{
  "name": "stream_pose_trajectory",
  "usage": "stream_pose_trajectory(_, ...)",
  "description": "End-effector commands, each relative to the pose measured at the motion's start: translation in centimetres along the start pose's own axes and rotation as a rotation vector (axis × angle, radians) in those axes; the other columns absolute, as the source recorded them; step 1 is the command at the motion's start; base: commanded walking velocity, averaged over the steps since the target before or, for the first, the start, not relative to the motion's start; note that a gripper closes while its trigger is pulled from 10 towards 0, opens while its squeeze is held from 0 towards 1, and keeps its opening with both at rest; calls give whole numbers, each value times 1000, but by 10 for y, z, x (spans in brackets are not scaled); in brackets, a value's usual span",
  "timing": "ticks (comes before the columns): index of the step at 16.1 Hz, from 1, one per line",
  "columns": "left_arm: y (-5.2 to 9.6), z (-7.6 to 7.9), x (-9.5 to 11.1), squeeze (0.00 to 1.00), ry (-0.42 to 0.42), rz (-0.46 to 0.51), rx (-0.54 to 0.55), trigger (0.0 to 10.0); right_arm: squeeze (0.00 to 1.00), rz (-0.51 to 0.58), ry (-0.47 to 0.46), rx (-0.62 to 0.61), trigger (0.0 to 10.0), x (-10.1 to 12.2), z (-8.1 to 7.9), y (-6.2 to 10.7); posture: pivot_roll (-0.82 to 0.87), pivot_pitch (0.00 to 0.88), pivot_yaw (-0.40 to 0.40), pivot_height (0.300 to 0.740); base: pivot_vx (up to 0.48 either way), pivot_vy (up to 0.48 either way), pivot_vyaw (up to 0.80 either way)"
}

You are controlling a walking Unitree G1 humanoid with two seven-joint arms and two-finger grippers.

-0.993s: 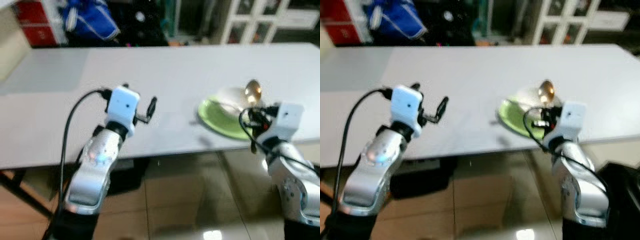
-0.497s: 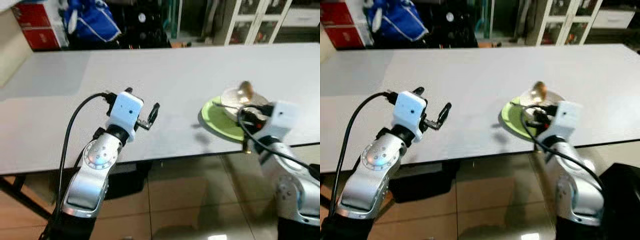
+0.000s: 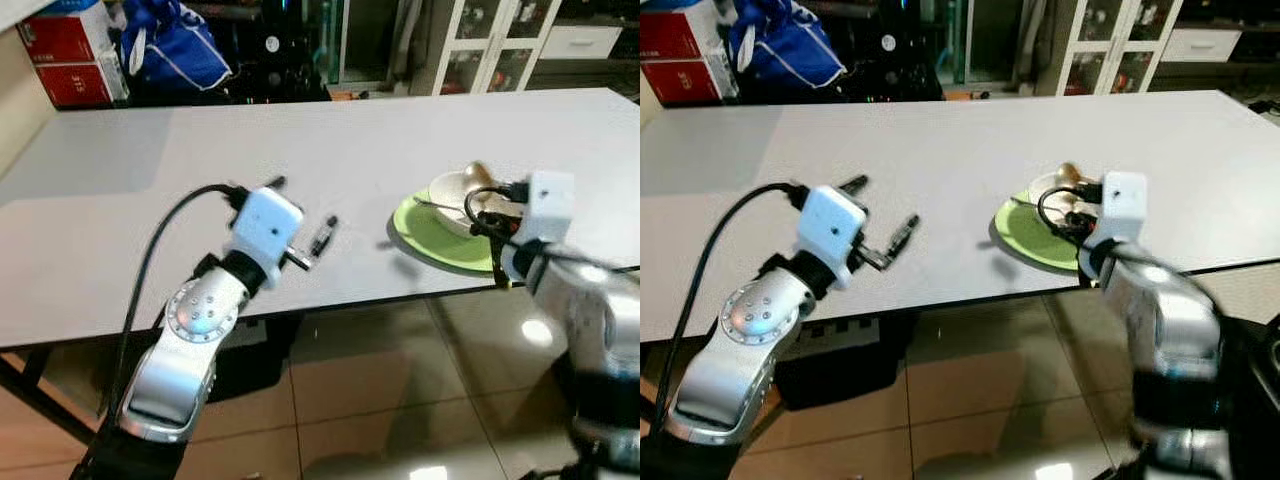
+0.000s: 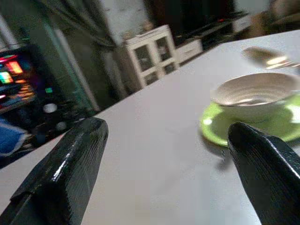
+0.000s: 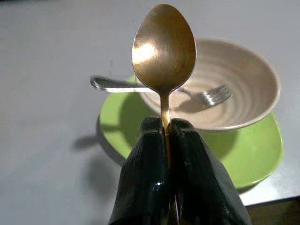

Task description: Setting the table

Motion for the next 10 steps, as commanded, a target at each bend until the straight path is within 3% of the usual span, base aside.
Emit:
stream_pose_trajectory(1, 3, 13, 1, 0, -1, -14, -92, 10000, 0, -34, 7, 32, 10000, 6, 2, -6, -20, 0, -9, 740, 0, 0, 0)
stream_pose_trajectory(6, 5, 26, 7, 0, -6, -21, -172, 10000, 0, -95, -18, 93, 10000, 23, 13, -28, -10, 0, -25, 740, 0, 0, 0)
stream_pose_trajectory(10, 8, 36, 10, 0, 5, -33, -217, 10000, 0, -198, -73, 57, 10000, 11, 21, -43, 6, 0, -38, 740, 0, 0, 0)
Point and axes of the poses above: a point about 5 cm out from each wrist's last joint towards the gripper, its own y axis pointing back from the gripper into the wrist, its own x axis along the axis of the wrist's last joint, z = x × y, the point moved 5 cm from there along -y, pointing out of the wrist towards the gripper, and after that the axes turned 6 degrees about y, right-handed, at the moved point
